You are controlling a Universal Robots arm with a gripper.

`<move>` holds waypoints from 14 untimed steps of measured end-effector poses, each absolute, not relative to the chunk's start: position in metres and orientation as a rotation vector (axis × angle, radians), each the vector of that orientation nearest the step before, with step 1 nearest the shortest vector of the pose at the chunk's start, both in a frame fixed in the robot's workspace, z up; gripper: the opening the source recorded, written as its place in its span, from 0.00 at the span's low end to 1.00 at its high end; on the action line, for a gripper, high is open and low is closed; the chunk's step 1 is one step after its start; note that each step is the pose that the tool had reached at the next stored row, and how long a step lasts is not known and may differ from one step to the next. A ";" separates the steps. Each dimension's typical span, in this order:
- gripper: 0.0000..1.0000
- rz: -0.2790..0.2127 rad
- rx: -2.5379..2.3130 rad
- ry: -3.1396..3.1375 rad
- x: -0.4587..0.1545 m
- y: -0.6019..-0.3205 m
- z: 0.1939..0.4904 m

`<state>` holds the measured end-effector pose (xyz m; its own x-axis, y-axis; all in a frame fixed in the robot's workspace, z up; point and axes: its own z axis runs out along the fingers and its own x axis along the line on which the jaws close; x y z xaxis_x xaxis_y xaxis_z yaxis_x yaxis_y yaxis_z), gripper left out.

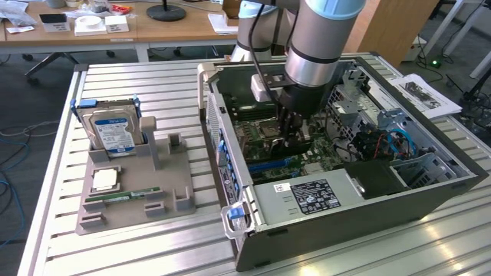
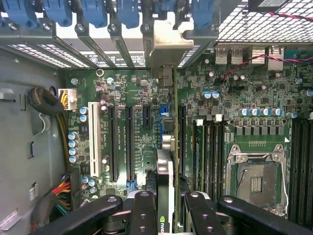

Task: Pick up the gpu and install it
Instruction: 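Insert the gpu into the slot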

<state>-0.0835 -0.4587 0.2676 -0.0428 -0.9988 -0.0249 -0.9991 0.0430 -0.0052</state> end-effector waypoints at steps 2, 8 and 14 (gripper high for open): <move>0.27 0.021 -2.158 2.253 -0.084 -0.459 0.268; 0.27 0.021 -2.158 2.253 -0.085 -0.459 0.268; 0.27 0.021 -2.158 2.253 -0.086 -0.460 0.268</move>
<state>-0.0856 -0.4596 0.2675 -0.0429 -0.9988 -0.0249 -0.9991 0.0430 -0.0054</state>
